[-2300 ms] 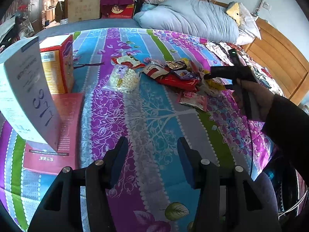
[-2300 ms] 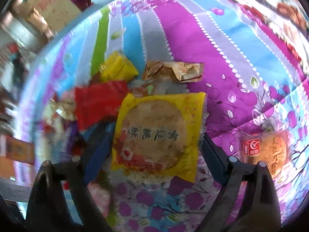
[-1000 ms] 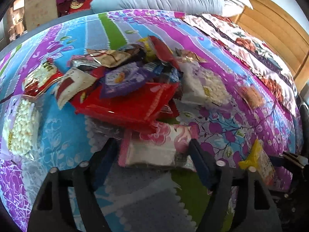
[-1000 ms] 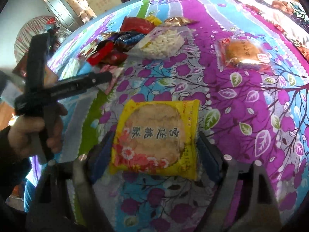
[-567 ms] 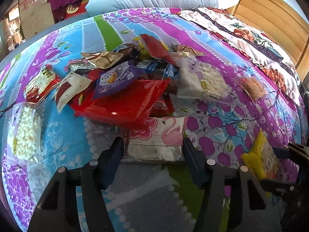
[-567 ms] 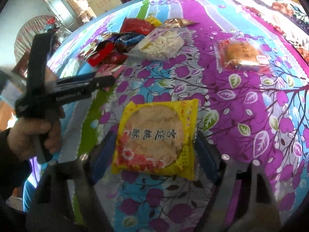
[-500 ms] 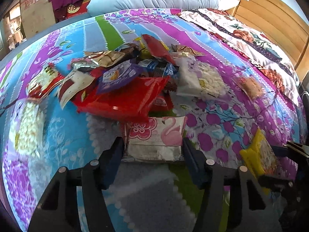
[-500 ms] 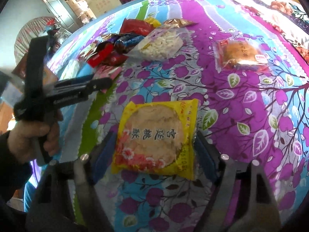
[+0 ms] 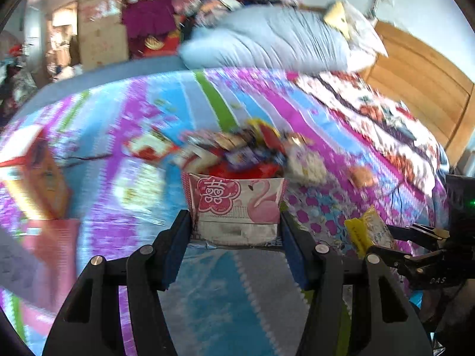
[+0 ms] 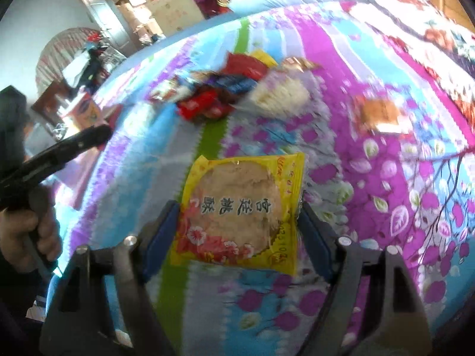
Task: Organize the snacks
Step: 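Carry the yellow pastry bag and pink flamingo packet over the white basket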
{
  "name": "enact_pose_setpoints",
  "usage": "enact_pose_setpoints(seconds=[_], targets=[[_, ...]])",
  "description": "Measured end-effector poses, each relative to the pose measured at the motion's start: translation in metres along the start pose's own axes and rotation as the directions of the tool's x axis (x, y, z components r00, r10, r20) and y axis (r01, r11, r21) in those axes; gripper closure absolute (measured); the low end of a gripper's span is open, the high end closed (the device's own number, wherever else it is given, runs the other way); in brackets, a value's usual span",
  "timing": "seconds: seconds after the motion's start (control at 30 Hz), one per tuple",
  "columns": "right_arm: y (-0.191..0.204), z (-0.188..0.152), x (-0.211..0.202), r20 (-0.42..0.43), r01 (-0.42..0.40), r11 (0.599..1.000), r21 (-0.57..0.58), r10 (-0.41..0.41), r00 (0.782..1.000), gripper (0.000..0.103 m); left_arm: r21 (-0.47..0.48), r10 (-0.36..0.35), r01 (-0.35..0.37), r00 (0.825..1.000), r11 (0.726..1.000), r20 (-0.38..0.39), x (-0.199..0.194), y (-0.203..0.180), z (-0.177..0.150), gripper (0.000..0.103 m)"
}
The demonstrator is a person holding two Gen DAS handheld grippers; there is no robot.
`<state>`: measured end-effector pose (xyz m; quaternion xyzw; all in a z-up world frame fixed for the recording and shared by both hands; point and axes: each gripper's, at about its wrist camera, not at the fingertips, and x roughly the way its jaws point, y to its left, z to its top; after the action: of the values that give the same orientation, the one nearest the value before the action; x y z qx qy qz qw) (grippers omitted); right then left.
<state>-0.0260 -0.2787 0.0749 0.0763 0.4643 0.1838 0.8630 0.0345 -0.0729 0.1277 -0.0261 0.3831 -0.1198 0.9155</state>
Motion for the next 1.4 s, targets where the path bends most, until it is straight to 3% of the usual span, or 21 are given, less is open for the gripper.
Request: enact_pose_setpoints(seconds=[0.13, 0.33, 0.73, 1.07, 1.4], targets=[[0.036, 0.016, -0.011, 0.029, -0.024, 0.997, -0.067, 0.026, 0.999, 0.024, -0.055, 0.044, -0.040, 0.996, 0.998, 0.073, -0.050, 0.025, 0.006, 0.042], [0.103, 0.046, -0.024, 0.077, -0.075, 0.980, -0.183, 0.091, 0.993, 0.024, -0.116, 0.139, -0.119, 0.973, 0.986, 0.183, -0.121, 0.064, 0.008, 0.042], [0.248, 0.109, -0.037, 0.128, -0.202, 0.899, -0.388, 0.269, 0.955, 0.024, -0.274, 0.314, -0.235, 0.904, 0.932, 0.291, -0.236, 0.159, -0.004, 0.042], [0.397, 0.126, -0.028, 0.043, -0.352, 0.771, -0.531, 0.440, 0.897, 0.024, -0.399, 0.478, -0.349, 0.829, 0.848, 0.289, -0.321, 0.256, -0.031, 0.042], [0.522, 0.111, -0.007, -0.121, -0.484, 0.636, -0.601, 0.526, 0.842, 0.024, -0.543, 0.578, -0.393, 0.785, 0.742, 0.222, -0.377, 0.359, -0.075, 0.042]])
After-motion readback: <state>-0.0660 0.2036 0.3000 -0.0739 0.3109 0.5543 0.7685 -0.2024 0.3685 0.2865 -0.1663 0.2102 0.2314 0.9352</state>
